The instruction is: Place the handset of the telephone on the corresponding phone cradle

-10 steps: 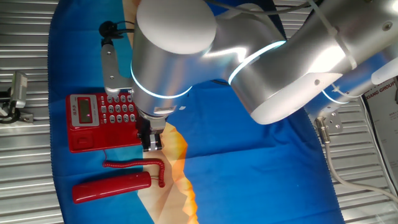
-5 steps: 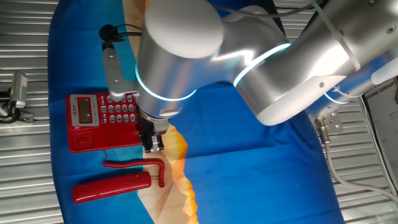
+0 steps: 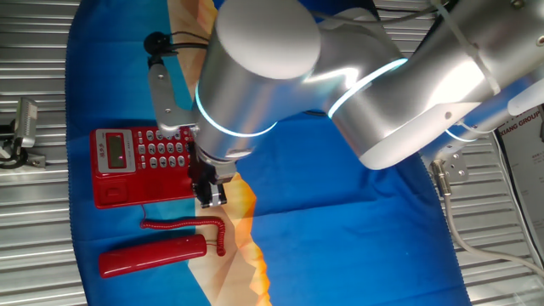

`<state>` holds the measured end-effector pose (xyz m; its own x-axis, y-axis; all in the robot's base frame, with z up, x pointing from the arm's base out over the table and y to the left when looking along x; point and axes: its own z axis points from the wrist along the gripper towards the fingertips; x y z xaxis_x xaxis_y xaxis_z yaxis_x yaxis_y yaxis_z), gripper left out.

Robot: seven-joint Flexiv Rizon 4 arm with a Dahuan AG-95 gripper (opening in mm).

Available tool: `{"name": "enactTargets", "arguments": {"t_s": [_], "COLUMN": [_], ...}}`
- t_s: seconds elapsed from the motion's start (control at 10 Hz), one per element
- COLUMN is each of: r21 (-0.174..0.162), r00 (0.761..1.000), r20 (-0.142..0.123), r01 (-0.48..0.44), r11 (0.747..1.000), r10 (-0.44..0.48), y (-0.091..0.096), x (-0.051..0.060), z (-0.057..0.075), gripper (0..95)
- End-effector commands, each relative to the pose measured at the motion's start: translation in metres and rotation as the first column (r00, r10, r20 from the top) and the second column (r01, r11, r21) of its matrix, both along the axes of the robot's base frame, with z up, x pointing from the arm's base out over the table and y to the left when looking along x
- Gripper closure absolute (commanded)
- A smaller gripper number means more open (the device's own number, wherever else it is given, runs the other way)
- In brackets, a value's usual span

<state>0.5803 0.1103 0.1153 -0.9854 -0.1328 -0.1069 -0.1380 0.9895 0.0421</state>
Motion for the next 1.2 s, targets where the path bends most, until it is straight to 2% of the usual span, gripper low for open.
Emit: {"name": "enactTargets", "arguments": {"t_s": [0.1, 0.4, 0.7, 1.2], "r21": [-0.001, -0.012, -0.036, -0.050], "r00": [1.000, 0.999, 0.999, 0.996], "r20": [0.005, 0.012, 0.009, 0.013], "r01": [0.001, -0.039, -0.051, -0.085], "r11": [1.000, 0.999, 0.998, 0.995], "r10": [-0.001, 0.040, 0.052, 0.086], "y": [-0.0009, -0.0009, -0.0009, -0.0009], "x": [-0.0027, -0.0027, -0.0027, -0.0027], "z": [0.0012, 0.0012, 0.0012, 0.0012], "gripper": [95.0, 95.0, 95.0, 95.0]}}
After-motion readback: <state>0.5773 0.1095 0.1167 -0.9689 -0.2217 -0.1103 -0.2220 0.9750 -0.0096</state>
